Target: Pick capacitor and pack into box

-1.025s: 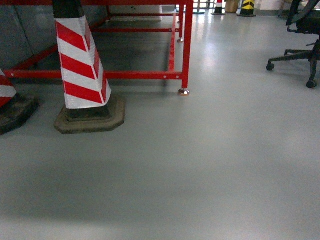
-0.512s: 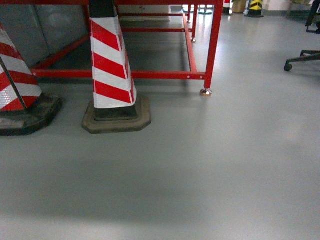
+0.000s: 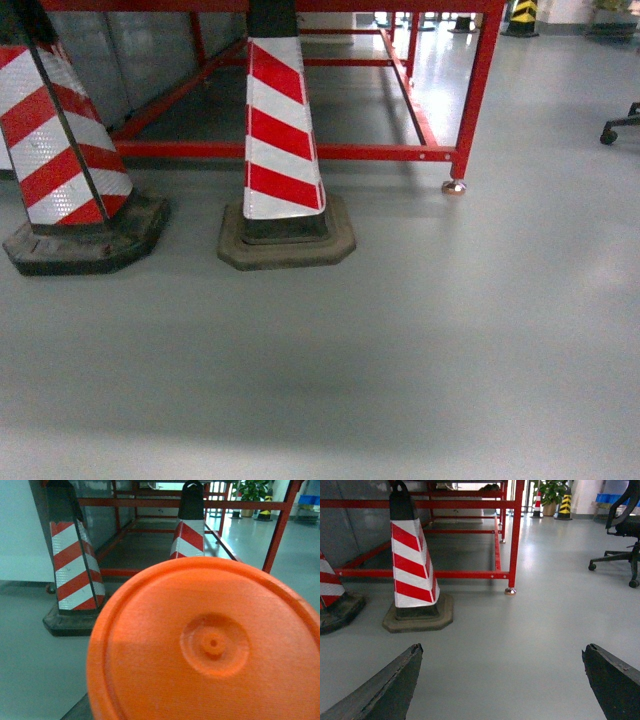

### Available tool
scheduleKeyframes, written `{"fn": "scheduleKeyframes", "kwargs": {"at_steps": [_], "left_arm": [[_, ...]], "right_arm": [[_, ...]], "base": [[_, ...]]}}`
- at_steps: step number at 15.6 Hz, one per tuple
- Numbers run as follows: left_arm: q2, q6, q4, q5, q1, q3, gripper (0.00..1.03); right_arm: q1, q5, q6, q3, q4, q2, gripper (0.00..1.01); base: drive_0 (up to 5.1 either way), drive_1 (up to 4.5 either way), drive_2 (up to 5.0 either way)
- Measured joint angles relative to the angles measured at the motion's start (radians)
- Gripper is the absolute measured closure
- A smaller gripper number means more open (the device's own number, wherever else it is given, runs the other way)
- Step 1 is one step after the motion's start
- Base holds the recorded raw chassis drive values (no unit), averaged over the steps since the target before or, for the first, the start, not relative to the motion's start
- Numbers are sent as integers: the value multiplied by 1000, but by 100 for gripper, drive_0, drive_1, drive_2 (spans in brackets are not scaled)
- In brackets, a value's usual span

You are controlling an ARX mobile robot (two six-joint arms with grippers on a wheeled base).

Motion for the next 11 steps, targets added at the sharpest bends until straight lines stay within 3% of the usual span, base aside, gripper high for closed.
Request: {"fn": "scheduleKeyframes", "kwargs": {"at_steps": [4, 11], "left_arm": [[0, 0, -1, -6, 0, 0, 59], [0, 0, 0, 0, 0, 0, 59]], "right_arm": [[0, -3, 0, 0, 1, 0, 3], [0, 0, 0, 0, -1, 0, 3]], "base": [[-493, 252, 252], [0, 0, 0]]}}
